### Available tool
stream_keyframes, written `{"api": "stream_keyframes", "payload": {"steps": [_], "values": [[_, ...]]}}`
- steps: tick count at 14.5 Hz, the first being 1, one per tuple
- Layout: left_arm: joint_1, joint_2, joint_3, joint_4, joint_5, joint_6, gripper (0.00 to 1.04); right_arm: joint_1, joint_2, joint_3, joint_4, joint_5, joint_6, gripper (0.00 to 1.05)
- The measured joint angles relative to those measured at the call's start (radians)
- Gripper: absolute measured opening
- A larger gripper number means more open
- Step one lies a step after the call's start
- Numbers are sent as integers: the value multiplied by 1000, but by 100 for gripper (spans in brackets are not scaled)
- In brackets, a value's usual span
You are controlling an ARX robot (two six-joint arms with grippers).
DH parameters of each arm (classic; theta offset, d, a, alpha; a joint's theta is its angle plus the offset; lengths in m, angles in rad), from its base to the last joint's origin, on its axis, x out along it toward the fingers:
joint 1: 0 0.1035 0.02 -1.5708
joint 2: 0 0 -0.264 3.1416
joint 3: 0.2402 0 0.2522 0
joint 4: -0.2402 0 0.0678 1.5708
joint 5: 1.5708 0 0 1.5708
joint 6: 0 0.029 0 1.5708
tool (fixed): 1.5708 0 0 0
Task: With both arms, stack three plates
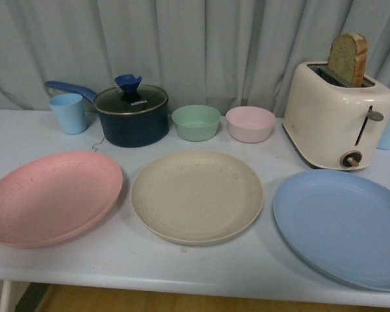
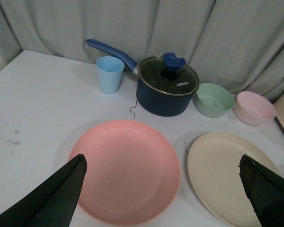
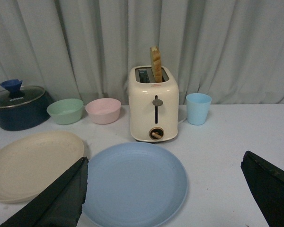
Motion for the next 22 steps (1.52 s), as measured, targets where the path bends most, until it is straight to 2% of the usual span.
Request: {"api": "stream_keyframes", "payload": {"steps": [2,7,9,10,16,19,22], "values": [[11,295,166,47,18,67,98,0,0,0,0,0,0,98],[42,558,312,26,25,89,98,0,0,0,0,0,0,98],[106,872,436,13,24,71,98,0,0,0,0,0,0,98],[122,928,441,24,26,51,98,0,0,0,0,0,0,98],[197,1070,400,152,60,-21,98,0,0,0,0,0,0,98],[239,1119,377,183,70,-8,98,0,0,0,0,0,0,98],[245,1126,371,190,76,26,96,0,0,0,0,0,0,98]]}}
